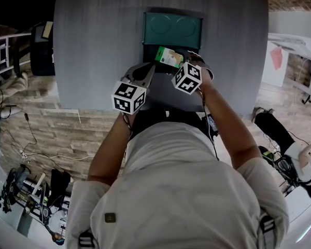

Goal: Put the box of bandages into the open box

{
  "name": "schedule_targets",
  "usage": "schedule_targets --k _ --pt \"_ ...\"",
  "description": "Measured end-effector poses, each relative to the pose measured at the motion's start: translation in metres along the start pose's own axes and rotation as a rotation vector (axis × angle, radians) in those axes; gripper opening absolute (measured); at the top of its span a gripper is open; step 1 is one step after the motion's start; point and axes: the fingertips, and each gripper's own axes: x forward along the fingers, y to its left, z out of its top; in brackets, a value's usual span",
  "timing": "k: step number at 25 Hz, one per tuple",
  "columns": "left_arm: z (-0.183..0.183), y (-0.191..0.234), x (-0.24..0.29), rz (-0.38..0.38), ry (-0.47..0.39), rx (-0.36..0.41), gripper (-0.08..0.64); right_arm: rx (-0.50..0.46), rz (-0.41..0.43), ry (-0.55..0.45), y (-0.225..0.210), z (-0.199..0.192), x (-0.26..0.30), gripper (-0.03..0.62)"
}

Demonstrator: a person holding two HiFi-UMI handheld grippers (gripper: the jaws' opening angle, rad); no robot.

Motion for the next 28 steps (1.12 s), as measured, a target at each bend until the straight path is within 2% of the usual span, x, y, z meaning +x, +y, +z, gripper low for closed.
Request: schedule_targets --k 9,21,23,28 --pt "0.005 -0.018 -0.002 0.015 -0.024 0.021 0.016 0.05 -0.045 -0.083 -0.004 0.007 -0.036 0.305" --pt "0.02 -0.07 -0.028 0.037 -0.117 0.08 0.016 0.107 -0.136 -0.306 0.003 0.037 -0.129 0.3" --pt "0.028 -0.083 -0.037 0.044 -0.141 0.104 0.015 0.106 -0.175 -0.371 0.003 0.045 -0.153 0.225" --pt "0.048 -0.119 -0.062 0.06 -0.218 0.143 0.015 0.126 -0.242 -0.535 0.008 0.058 -0.217 0.157"
